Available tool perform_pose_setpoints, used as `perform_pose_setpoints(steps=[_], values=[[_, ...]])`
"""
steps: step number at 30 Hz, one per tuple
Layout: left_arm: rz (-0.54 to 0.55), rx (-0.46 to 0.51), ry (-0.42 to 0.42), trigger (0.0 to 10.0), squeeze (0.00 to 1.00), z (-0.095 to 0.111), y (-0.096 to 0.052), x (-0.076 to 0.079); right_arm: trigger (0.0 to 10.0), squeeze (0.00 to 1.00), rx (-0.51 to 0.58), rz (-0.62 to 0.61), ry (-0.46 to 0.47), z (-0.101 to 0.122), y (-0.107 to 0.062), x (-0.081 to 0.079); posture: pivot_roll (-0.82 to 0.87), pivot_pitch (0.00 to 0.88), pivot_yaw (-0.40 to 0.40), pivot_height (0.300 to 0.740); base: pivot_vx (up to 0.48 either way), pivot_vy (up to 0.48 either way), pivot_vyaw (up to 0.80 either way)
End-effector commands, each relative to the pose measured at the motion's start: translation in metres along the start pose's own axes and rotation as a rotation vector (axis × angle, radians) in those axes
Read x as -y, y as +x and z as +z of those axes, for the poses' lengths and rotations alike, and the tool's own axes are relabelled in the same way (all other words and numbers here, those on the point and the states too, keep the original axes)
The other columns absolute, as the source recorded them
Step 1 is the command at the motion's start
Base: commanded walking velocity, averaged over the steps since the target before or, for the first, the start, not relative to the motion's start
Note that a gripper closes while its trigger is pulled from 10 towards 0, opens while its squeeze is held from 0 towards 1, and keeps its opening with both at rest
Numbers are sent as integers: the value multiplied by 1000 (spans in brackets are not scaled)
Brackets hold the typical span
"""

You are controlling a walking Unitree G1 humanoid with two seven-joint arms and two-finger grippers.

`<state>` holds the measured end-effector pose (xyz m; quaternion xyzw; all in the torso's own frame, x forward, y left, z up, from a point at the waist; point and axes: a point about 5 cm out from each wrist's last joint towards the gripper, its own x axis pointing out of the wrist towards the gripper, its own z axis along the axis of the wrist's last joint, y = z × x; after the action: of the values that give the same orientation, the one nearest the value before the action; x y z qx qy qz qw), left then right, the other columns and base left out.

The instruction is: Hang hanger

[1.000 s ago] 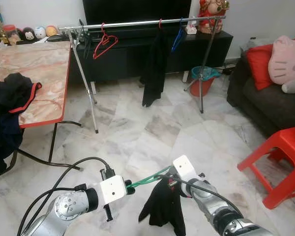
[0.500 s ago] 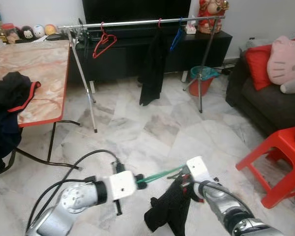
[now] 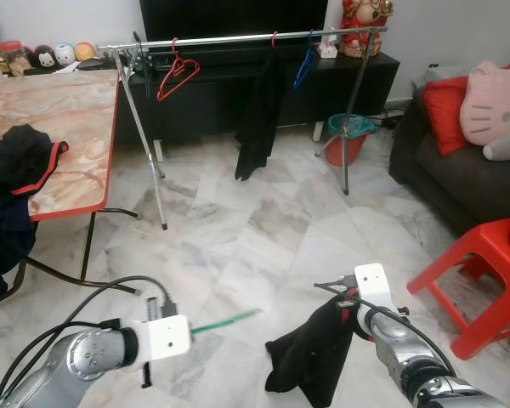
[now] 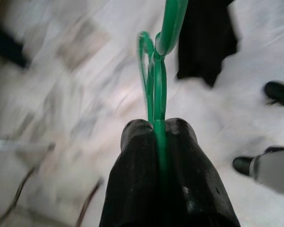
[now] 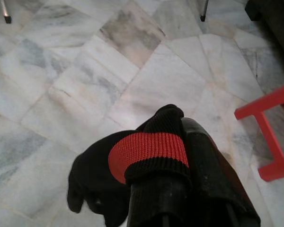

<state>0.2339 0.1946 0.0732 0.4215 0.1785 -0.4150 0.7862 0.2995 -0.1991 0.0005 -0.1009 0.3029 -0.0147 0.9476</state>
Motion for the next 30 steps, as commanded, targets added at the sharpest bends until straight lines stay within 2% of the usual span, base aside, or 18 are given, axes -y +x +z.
perform_pose_setpoints(steps=[1,2,3,5,6,7,8,11,12,13,14,16,17,21,22,25,28,30], values=[[49,-31,-27,10000,0,-6,-1,-4,10000,0,21,-12,8,5,1,2,121,0,-77,740,0,0,0],[104,-97,-111,10000,0,-21,2,-2,10000,0,-5,-41,11,-2,0,3,121,0,-77,740,0,0,0],[104,-97,-111,10000,0,-21,2,-2,10000,0,-5,-41,11,-2,0,3,121,0,-77,740,0,0,0],[260,-207,-313,10000,0,-56,5,5,10000,0,-58,-76,8,-17,-3,5,124,0,-78,740,0,0,0],[260,-207,-313,10000,0,-56,5,5,10000,0,-58,-76,8,-17,-3,5,124,0,-78,740,0,0,0],[392,-310,-506,10000,0,-84,3,15,10000,0,-98,-95,11,-31,-6,7,124,0,-78,740,0,0,0],[420,-358,-588,10000,0,-96,3,24,10000,0,-121,-102,8,-38,-8,8,122,0,-77,740,0,0,0],[428,-435,-712,10000,0,-113,4,45,10000,0,-163,-110,9,-52,-12,9,120,0,-76,740,0,0,0],[428,-435,-712,10000,0,-113,4,45,10000,0,-163,-110,9,-52,-12,9,120,0,-76,740,0,0,0],[418,-484,-851,10000,0,-124,8,71,10000,0,-218,-112,17,-69,-18,8,118,0,-75,740,0,0,0],[405,-511,-920,10000,0,-127,10,85,10000,0,-245,-113,17,-78,-21,7,117,0,-74,740,0,0,0],[399,-526,-958,10000,0,-128,11,92,10000,0,-259,-113,15,-82,-23,7,117,0,-74,740,0,0,0],[393,-543,-1063,10000,0,-130,14,110,10000,0,-305,-105,39,-97,-28,3,116,0,-74,740,0,0,0],[397,-553,-1103,10000,0,-130,15,117,10000,0,-327,-95,59,-104,-31,0,115,0,-74,740,0,0,0],[424,-572,-1207,10000,0,-132,14,131,10000,0,-387,-85,99,-123,-40,-7,116,0,-69,740,0,0,0],[445,-598,-1281,10000,0,-135,13,140,10000,0,-438,-89,124,-137,-48,-11,110,0,-65,740,0,0,0],[409,-642,-1294,10000,0,-134,13,154,10000,0,-519,-111,180,-158,-61,-15,108,0,-60,740,0,0,0],[393,-645,-1291,10000,0,-133,13,157,10000,0,-540,-112,189,-165,-65,-18,106,0,-55,740,0,0,0]])
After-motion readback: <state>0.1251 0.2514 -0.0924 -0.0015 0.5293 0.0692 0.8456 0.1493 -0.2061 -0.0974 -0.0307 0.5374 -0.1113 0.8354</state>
